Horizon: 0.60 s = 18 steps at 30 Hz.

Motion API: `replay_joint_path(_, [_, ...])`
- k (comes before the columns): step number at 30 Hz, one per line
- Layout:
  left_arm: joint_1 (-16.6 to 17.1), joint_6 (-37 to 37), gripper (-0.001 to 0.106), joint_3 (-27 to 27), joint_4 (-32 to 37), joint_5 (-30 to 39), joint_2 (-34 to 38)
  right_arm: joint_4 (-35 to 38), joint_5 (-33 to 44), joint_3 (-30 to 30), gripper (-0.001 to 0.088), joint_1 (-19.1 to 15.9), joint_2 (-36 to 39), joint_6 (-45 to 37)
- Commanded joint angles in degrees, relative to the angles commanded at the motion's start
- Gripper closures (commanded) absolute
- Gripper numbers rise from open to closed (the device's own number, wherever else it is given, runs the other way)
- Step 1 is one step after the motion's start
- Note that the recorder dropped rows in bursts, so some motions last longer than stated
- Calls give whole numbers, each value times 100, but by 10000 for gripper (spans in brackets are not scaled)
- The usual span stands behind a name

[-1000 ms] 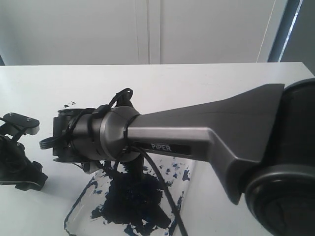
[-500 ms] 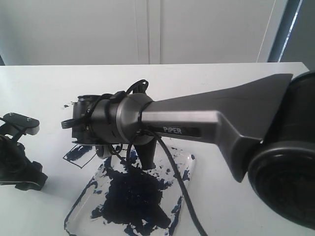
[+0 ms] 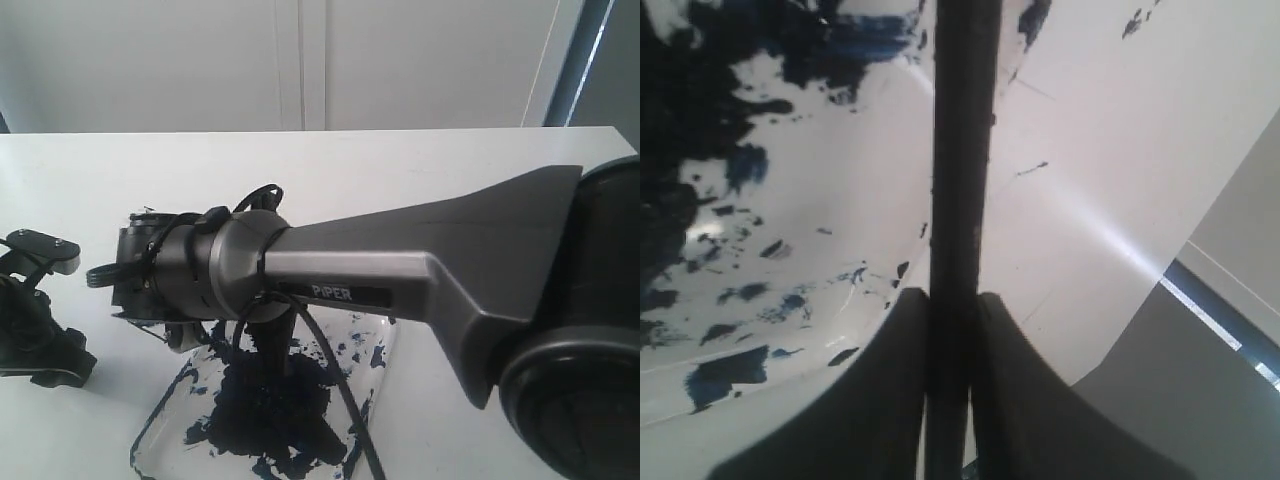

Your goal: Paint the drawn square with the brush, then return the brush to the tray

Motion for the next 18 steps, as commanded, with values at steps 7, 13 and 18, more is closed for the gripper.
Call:
replay_joint_path(7, [0,0,383,0,0,0,0,-155,0,0,868,-167,0,14])
replay_joint_path(13, [0,0,383,0,0,0,0,-261,0,0,868,-408,0,38])
replay_joint_path(18, [0,0,383,0,0,0,0,-273,0,0,868,-582,0,38])
